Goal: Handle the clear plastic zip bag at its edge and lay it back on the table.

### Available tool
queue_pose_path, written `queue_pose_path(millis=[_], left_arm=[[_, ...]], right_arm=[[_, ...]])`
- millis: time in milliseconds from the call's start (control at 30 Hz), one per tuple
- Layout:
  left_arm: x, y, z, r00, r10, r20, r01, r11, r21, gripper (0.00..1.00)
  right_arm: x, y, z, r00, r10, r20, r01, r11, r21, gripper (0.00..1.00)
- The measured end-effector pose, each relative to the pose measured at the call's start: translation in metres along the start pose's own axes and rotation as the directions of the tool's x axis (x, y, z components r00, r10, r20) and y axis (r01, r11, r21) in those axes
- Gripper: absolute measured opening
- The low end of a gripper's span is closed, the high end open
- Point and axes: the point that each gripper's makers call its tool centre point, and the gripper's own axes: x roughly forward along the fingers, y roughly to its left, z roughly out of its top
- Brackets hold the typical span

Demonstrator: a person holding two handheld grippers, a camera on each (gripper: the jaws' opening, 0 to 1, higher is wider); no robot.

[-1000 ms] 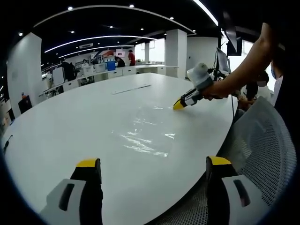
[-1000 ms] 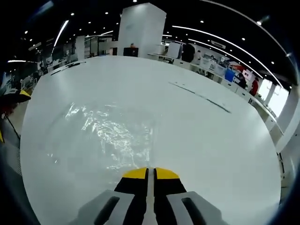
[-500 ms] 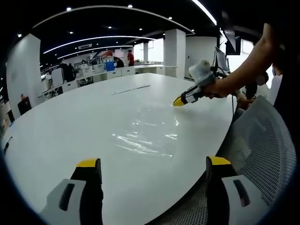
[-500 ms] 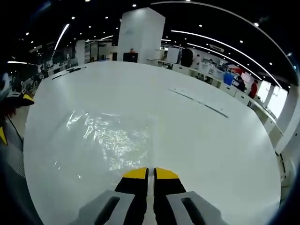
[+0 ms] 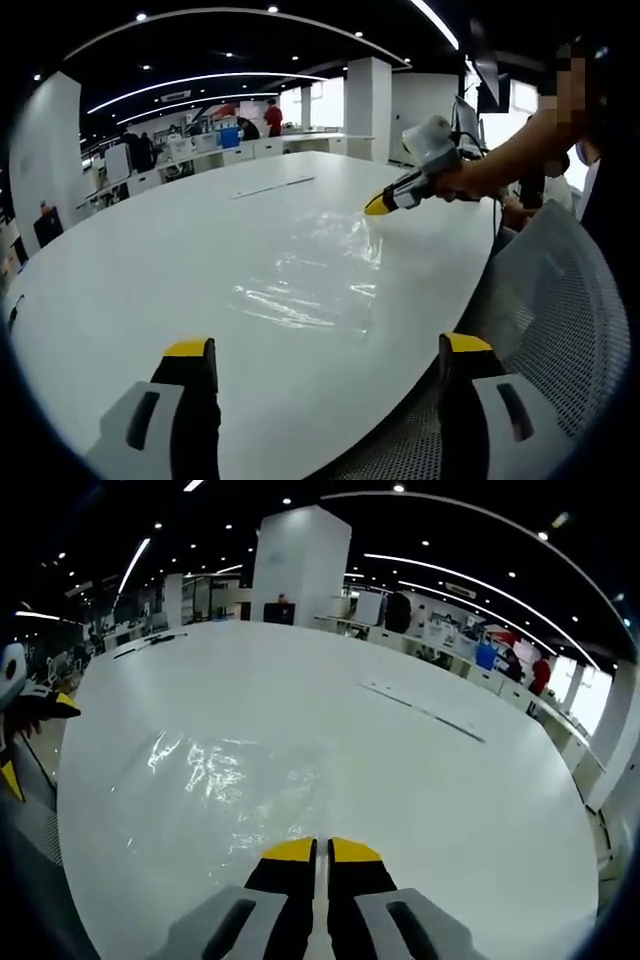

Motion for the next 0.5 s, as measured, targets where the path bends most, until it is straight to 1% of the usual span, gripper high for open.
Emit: queue_pose_path(millis=[267,500], left_arm=[[-0.0002,-0.0006,0.0017,1.0,-0.01,0.0,0.01,1.0,0.009,0.91],[0.0016,0.0052,0.009,1.0,-0.008,0.007,0.008,1.0,0.024,0.91]], right_arm=[[-0.0044,0.0034,0.0039,1.0,0.003,0.017,-0.003,1.0,-0.004,0.0],[-0.0098,0.0071,0.0086,0.999,0.01,0.037,-0.009,1.0,-0.009,0.0]])
